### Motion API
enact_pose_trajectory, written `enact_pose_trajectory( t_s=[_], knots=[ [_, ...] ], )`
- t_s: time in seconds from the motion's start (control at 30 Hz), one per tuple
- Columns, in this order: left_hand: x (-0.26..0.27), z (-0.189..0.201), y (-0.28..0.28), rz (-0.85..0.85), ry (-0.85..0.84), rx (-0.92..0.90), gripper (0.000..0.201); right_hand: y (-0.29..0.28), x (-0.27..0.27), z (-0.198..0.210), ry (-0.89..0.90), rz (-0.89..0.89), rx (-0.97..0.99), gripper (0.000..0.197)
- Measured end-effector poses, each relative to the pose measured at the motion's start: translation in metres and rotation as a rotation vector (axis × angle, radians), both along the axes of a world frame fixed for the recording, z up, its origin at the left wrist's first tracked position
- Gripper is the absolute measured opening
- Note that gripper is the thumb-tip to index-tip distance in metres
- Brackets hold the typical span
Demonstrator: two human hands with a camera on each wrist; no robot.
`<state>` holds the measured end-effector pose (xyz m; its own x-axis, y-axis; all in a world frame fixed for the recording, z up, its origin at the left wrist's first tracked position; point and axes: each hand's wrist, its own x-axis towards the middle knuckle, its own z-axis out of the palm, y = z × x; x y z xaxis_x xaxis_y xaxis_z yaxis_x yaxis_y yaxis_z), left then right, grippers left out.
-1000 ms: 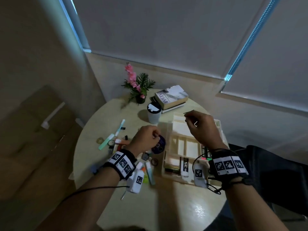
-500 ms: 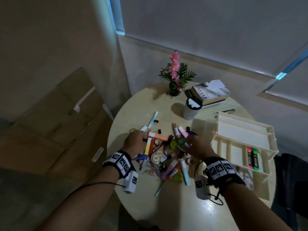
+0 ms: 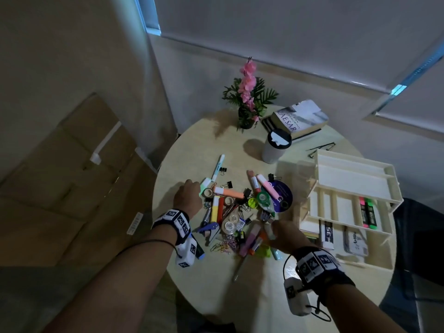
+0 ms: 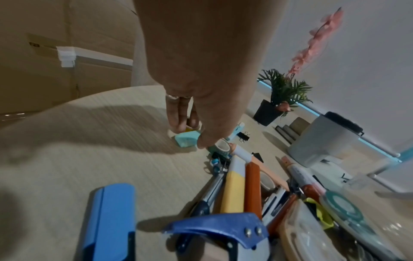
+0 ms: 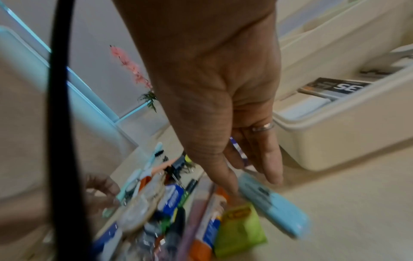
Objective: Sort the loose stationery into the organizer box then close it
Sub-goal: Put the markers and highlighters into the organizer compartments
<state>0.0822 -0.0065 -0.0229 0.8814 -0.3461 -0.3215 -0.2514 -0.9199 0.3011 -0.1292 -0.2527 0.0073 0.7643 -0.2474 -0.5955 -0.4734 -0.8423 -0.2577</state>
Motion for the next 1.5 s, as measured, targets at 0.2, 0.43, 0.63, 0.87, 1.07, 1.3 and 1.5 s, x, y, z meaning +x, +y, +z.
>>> enact_pose_trajectory(
  t_s=[0.2, 0.43, 0.63, 0.87, 1.07, 1.3, 1.5],
  knots=[
    [-0.001, 0.0, 0.0, 0.018, 0.003, -0.025, 0.028, 0.013, -0.016, -0.018, -0.02, -0.032, -0.011, 0.043],
    [-0.006, 0.013, 0.002, 0.13, 0.063, -0.205, 0.037, 0.008, -0.022, -0.062, -0.067, -0.145, -0.033, 0.049],
    [-0.018, 0.034, 0.001, 0.21, 0.081, -0.398, 0.028, 0.01, -0.016, -0.009, -0.07, -0.297, 0.036, 0.062],
    [-0.037, 0.088, -0.051, 0.043, 0.044, -0.596, 0.022, -0.055, -0.026, 0.064, -0.206, -0.355, 0.14, 0.031],
    [-0.058, 0.139, -0.143, -0.085, 0.084, -0.754, 0.016, -0.141, -0.05, 0.13, -0.626, -0.481, 0.179, 0.018],
    [-0.075, 0.154, -0.251, -0.259, 0.068, -0.727, 0.015, -0.217, -0.078, 0.17, -0.977, -0.695, 0.445, 0.025],
    [-0.08, 0.141, -0.307, -0.34, 0.038, -0.552, 0.024, -0.278, -0.091, 0.133, -0.929, -0.624, 0.291, 0.03]
  ],
)
